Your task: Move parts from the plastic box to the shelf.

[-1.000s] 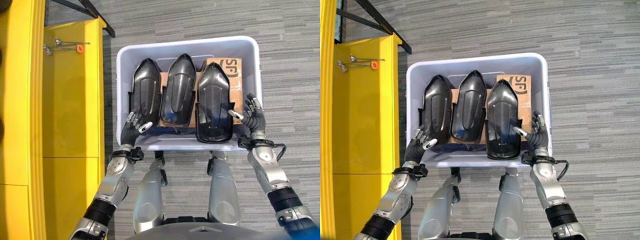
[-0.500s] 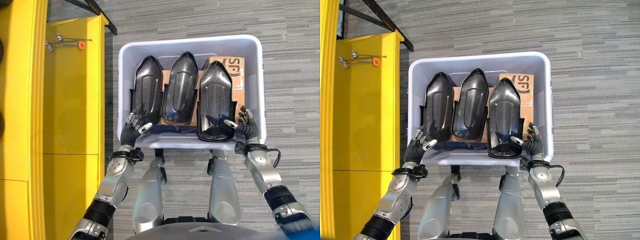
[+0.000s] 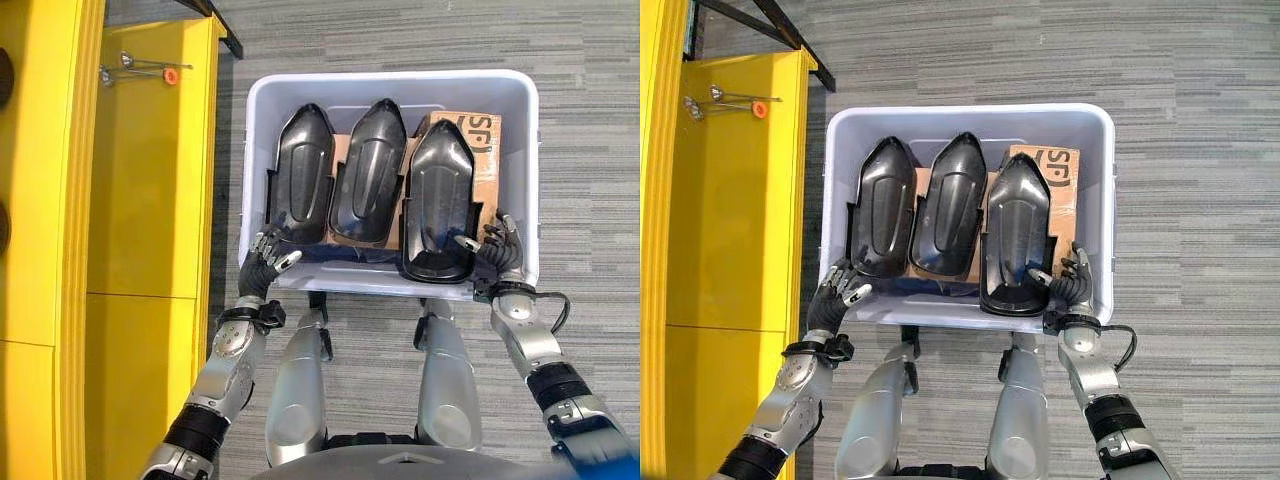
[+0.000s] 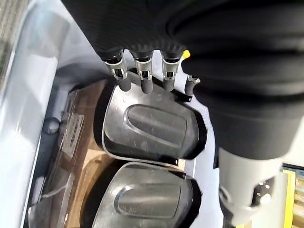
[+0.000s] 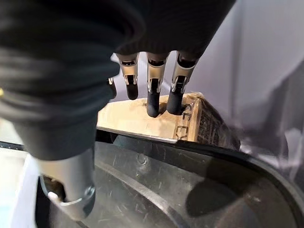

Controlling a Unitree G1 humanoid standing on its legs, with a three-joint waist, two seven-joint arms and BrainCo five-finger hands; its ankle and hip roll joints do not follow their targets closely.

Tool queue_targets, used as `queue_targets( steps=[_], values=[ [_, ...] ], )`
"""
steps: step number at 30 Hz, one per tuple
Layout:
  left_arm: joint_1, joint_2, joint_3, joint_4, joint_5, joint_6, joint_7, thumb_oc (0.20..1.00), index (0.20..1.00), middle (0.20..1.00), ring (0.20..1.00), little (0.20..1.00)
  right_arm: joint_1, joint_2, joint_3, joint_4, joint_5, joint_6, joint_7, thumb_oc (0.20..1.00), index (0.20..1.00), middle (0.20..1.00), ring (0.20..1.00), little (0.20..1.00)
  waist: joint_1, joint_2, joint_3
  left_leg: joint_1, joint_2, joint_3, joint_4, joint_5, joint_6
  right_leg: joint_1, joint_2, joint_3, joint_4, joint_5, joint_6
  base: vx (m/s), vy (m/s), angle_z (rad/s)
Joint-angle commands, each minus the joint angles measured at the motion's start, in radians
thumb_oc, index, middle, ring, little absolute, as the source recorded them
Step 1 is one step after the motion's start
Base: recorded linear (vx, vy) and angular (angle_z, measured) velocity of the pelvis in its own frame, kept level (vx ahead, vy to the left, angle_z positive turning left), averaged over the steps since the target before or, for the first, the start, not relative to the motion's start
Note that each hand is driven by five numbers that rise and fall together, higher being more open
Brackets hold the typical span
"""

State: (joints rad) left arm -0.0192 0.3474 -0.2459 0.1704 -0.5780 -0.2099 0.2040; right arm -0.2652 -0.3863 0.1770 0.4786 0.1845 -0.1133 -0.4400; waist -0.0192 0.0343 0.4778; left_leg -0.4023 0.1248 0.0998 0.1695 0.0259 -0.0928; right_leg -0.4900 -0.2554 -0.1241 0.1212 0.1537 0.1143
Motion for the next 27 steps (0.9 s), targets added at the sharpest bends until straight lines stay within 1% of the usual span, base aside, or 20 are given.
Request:
queue_targets(
  steps=[1, 9, 12, 15, 17, 18, 23, 24, 25, 27],
  values=[
    [0.044, 0.066, 0.002, -0.091, 0.009, -0.058, 0.023, 1.0, 1.0, 1.0, 1.0, 1.0, -0.022, 0.016, 0.034, -0.033, -0.073, 0.01, -0.017, 1.0, 1.0, 1.0, 1.0, 1.0, 0.017, -0.011, -0.004, -0.061, 0.019, -0.063, 0.107, -0.078, 0.004, 0.044, -0.069, -0.003, 0.091, -0.091, 0.063, 0.0, 0.0, 0.0],
    [0.039, 0.07, -0.003, -0.1, 0.005, -0.054, 0.035, 1.0, 1.0, 1.0, 1.0, 1.0, -0.075, 0.02, 0.059, 0.013, -0.102, 0.044, -0.036, 1.0, 1.0, 1.0, 1.0, 1.0, 0.029, -0.017, 0.004, -0.072, 0.015, -0.071, 0.116, -0.082, 0.01, 0.05, -0.069, -0.009, 0.09, -0.089, 0.063, 0.0, 0.003, 0.02],
    [0.039, 0.075, -0.009, -0.108, -0.002, -0.055, 0.035, 1.0, 1.0, 1.0, 1.0, 1.0, -0.129, 0.02, 0.076, 0.079, -0.104, 0.063, -0.041, 1.0, 1.0, 1.0, 1.0, 1.0, 0.041, -0.016, 0.007, -0.077, 0.008, -0.077, 0.112, -0.08, 0.011, 0.053, -0.072, -0.014, 0.09, -0.091, 0.062, 0.01, 0.013, 0.14],
    [0.04, 0.085, -0.013, -0.117, -0.01, -0.051, 0.026, 1.0, 1.0, 1.0, 1.0, 1.0, -0.185, 0.019, 0.1, 0.167, -0.091, 0.079, -0.025, 1.0, 1.0, 1.0, 1.0, 1.0, 0.055, -0.014, 0.01, -0.081, 0.003, -0.083, 0.111, -0.08, 0.014, 0.053, -0.072, -0.015, 0.093, -0.093, 0.06, 0.01, 0.008, 0.04],
    [0.042, 0.089, -0.008, -0.116, -0.013, -0.048, 0.023, 1.0, 1.0, 1.0, 1.0, 1.0, -0.204, 0.022, 0.113, 0.204, -0.076, 0.088, -0.002, 1.0, 1.0, 1.0, 1.0, 1.0, 0.061, -0.016, 0.011, -0.083, 0.0, -0.086, 0.113, -0.081, 0.015, 0.056, -0.07, -0.015, 0.093, -0.095, 0.059, 0.03, -0.011, 0.04],
    [0.035, 0.089, -0.012, -0.113, -0.015, -0.044, 0.019, 1.0, 1.0, 1.0, 1.0, 1.0, -0.228, 0.034, 0.125, 0.266, -0.045, 0.096, 0.02, 1.0, 1.0, 1.0, 1.0, 1.0, 0.067, -0.016, 0.013, -0.081, -0.001, -0.091, 0.113, -0.082, 0.016, 0.06, -0.069, -0.014, 0.093, -0.096, 0.057, 0.03, -0.005, 0.04],
    [0.022, 0.096, -0.013, -0.116, -0.014, -0.029, -0.007, 1.0, 1.0, 1.0, 1.0, 1.0, -0.326, 0.039, 0.189, 0.456, -0.043, 0.13, 0.112, 1.0, 1.0, 1.0, 1.0, 1.0, 0.089, -0.013, 0.018, -0.075, -0.008, -0.103, 0.11, -0.083, 0.02, 0.072, -0.068, -0.018, 0.1, -0.106, 0.053, 0.04, -0.011, 0.07],
    [0.017, 0.096, -0.015, -0.111, -0.015, -0.023, -0.015, 1.0, 1.0, 1.0, 1.0, 1.0, -0.346, 0.046, 0.188, 0.511, -0.02, 0.135, 0.131, 1.0, 1.0, 1.0, 1.0, 1.0, 0.095, -0.012, 0.015, -0.074, -0.009, -0.105, 0.111, -0.084, 0.02, 0.075, -0.067, -0.02, 0.1, -0.109, 0.051, 0.05, -0.018, 0.09],
    [0.013, 0.096, -0.019, -0.11, -0.018, -0.016, -0.024, 1.0, 1.0, 1.0, 1.0, 1.0, -0.37, 0.05, 0.195, 0.573, -0.025, 0.144, 0.157, 0.2, 0.2, 0.2, 0.2, 0.2, 0.101, -0.01, 0.013, -0.075, -0.01, -0.107, 0.112, -0.085, 0.021, 0.073, -0.066, -0.019, 0.103, -0.112, 0.051, 0.04, -0.019, 0.03],
    [0.005, 0.092, -0.02, -0.108, -0.018, -0.01, -0.026, 1.0, 1.0, 1.0, 1.0, 1.0, -0.382, 0.055, 0.194, 0.599, -0.028, 0.146, 0.164, 0.2, 0.2, 0.2, 0.2, 0.2, 0.102, -0.009, 0.014, -0.075, -0.011, -0.106, 0.115, -0.086, 0.023, 0.073, -0.064, -0.017, 0.107, -0.114, 0.05, 0.02, -0.003, 0.01]
  ],
)
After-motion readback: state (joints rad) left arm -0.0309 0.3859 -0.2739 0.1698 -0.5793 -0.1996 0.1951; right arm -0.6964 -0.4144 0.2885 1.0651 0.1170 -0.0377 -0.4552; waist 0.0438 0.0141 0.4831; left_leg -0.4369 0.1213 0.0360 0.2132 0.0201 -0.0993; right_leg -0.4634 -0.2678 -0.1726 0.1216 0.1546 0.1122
